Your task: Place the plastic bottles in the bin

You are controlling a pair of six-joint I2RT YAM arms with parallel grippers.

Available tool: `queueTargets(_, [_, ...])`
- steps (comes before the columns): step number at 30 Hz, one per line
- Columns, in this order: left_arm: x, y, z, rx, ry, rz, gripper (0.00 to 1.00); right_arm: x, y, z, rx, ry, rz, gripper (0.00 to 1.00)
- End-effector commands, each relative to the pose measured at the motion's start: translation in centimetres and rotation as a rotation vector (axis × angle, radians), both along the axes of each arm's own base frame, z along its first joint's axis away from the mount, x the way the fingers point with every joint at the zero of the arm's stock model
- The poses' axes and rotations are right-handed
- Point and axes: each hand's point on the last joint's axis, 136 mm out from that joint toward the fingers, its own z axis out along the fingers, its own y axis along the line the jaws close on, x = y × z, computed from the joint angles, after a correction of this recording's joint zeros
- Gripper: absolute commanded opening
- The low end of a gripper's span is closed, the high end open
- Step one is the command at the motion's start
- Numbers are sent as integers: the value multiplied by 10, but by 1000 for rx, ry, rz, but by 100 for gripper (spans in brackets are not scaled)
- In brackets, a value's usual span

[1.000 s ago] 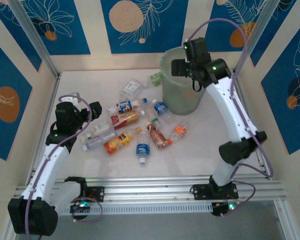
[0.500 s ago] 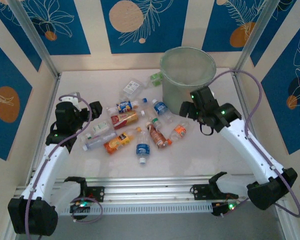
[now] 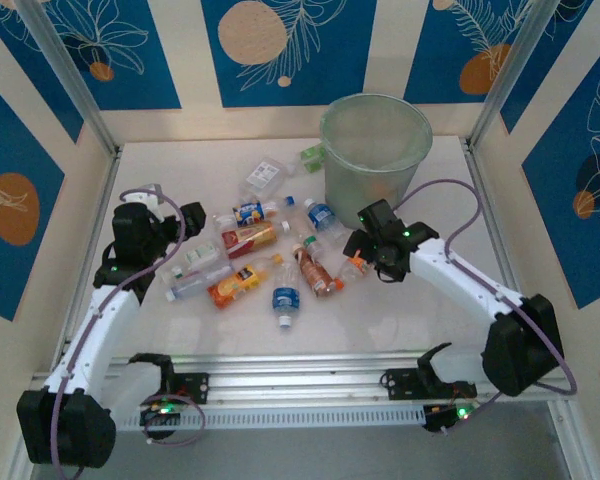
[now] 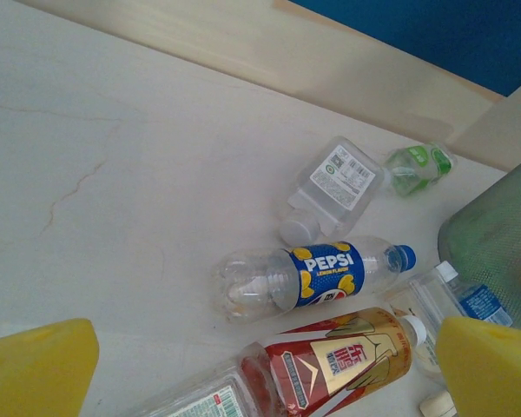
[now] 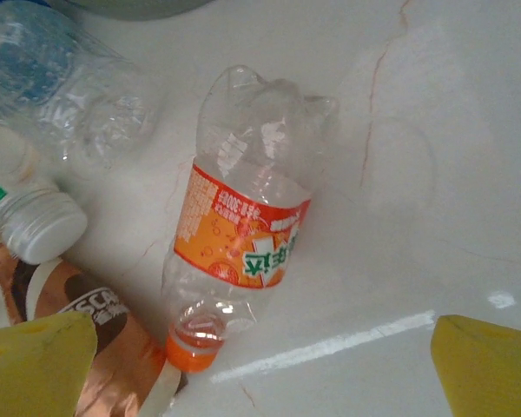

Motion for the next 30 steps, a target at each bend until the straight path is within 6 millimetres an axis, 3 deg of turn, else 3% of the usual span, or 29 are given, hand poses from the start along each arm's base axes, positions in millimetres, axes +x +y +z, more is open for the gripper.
queueTargets(1, [1,-7,-3,-20,-3,-25,100,10,13,-11,39,2,-10,99])
queueTargets(13, [1,-6,-8,-11,11,-24,99,21,20,-60,-12,130,-20,98])
queueTargets(21, [2,-6,-7,-5,8,-26,100,28,24,-80,-26,164,-13,96])
queueTargets(30, [1,-5,-7,-1,11,-22,100,28,22,-95,-37,202,-24,81])
